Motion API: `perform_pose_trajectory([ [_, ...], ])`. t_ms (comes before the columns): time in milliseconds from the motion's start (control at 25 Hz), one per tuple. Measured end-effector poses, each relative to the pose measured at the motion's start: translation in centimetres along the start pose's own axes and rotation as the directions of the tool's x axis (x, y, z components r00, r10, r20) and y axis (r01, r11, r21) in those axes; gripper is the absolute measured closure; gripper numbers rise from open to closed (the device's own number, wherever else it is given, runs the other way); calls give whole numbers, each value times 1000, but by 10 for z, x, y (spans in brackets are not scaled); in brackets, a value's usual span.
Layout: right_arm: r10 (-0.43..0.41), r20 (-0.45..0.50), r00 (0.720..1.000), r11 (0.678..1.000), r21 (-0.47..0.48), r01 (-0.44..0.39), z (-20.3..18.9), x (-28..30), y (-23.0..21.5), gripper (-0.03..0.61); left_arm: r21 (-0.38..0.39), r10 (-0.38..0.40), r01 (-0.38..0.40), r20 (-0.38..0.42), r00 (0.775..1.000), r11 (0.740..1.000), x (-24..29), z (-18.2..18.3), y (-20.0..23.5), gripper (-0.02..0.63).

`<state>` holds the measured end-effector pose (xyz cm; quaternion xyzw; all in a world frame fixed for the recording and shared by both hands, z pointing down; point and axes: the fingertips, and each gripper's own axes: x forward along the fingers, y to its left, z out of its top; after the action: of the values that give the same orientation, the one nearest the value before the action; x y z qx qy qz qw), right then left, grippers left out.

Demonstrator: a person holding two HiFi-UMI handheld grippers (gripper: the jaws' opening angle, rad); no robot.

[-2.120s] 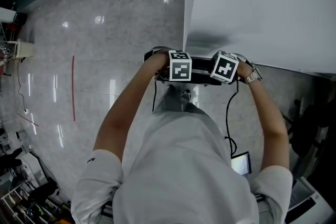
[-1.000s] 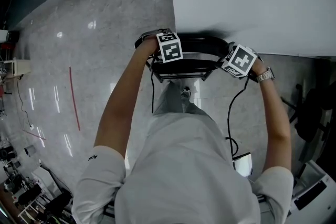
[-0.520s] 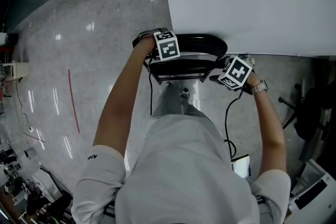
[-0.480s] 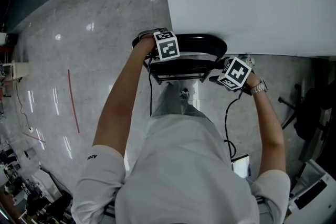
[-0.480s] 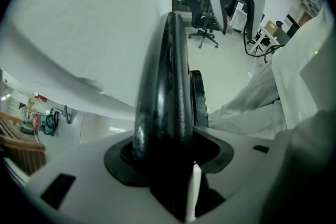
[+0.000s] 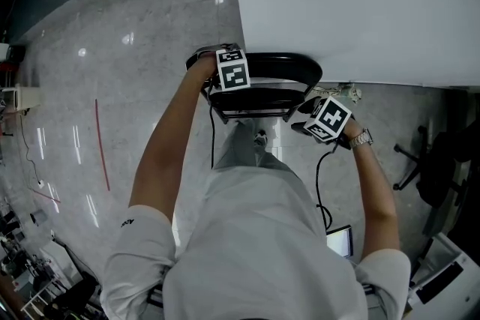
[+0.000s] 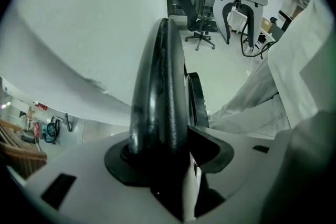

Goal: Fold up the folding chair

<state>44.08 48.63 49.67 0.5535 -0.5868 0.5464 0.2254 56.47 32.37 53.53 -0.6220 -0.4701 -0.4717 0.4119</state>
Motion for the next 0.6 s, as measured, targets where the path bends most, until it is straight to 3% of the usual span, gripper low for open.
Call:
perform_pose_trajectory([
  [320, 7, 27, 1000, 1000, -4, -7, -3, 0, -2, 360, -7, 119, -119, 51, 992, 993, -26, 3, 11, 390],
  [600, 6, 118, 993, 999, -41, -1, 20, -1, 4, 361, -127, 318, -303, 129, 939, 945, -73, -5, 18, 390],
])
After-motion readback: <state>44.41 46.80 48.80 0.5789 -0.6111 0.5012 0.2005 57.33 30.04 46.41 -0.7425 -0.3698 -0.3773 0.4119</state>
